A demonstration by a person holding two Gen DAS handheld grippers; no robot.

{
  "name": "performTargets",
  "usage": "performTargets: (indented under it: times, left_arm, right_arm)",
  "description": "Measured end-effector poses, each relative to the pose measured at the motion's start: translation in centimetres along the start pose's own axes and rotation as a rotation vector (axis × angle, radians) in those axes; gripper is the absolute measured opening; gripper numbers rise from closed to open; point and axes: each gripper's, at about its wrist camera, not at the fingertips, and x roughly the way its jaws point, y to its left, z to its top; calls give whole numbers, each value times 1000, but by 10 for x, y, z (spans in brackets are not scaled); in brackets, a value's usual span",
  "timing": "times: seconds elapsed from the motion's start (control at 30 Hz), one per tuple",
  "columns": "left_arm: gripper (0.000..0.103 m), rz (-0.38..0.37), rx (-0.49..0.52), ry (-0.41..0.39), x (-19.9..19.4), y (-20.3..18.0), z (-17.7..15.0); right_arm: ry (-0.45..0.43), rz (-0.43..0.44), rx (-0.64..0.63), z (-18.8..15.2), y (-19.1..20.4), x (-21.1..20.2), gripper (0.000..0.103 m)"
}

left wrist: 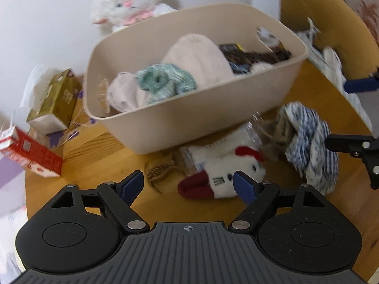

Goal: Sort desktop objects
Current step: 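Move both tools toward the blue checked cloth and Hello Kitty plush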

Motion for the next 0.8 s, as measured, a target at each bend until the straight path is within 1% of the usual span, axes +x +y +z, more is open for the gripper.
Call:
performTargets:
  times: [0.1,0.2,0.33,0.5,0.6,0.73,0.8]
  left_arm:
    - [84,-13,81,6,6,-10,-3]
    - [84,-25,130,15,13,-18,-6]
    - [84,-36,161,21,22,-23,-8]
    - [84,-35,196,1,34,-30,-8]
    - [84,-52,210,12,44,-35,-8]
    - [84,-56,249,6,52,-44,-10]
    - [84,-70,263,0,55,-47,-10]
  right_arm:
    - [32,15,-16,-9,3,7,103]
    - [67,33,-25,-18,6,16,103]
    - [93,35,-42,-28,10,24,103]
    - [132,35,-32,-37,9,36,103]
    - [148,40,-15,-41,7,43,103]
    - [168,52,-6,-45,7,50,103]
    - [175,59,-9,-47,7,53,103]
